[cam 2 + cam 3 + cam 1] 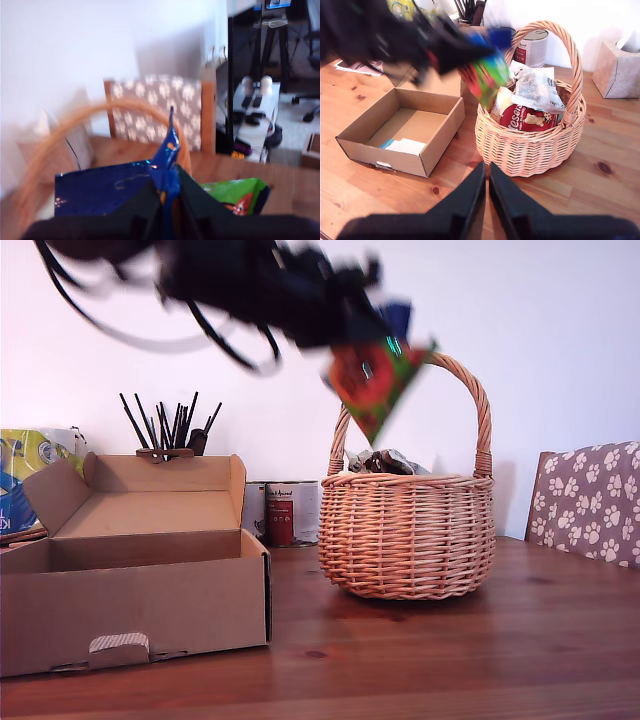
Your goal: Move the bags of Easter eggs from the cardboard box on the left into the woven basket on the right side.
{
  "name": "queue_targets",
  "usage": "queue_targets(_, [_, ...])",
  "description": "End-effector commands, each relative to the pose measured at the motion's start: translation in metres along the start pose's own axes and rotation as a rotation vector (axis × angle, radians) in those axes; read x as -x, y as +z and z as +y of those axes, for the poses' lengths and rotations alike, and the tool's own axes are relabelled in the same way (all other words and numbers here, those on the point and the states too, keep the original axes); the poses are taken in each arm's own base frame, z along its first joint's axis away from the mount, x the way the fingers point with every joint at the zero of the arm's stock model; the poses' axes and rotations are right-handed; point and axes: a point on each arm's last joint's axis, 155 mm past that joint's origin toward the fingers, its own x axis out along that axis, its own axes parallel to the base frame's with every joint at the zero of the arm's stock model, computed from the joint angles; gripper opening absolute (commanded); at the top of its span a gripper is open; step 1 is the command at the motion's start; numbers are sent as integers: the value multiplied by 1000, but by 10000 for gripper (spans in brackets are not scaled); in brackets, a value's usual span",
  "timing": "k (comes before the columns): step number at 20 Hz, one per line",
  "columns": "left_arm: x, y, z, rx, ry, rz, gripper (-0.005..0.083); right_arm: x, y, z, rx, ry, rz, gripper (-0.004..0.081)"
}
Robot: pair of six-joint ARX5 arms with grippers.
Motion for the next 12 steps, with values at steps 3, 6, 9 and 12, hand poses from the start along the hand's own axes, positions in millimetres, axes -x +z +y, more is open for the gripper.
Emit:
queue_targets(3, [-37,14,11,-15,10,-55,-16,1,3,1,-13,3,-14,-10])
queue_targets(6, [-65,-19,22,9,27,30,-14,1,3,1,-14,3,-14,-10])
queue_targets(9, [-77,-72,21,56,19,194,-14,1,4,1,-13,2,-18,-10])
queue_targets(12, [-64,-118,13,108,3,380,-14,1,9,0,-11,1,-37,-10])
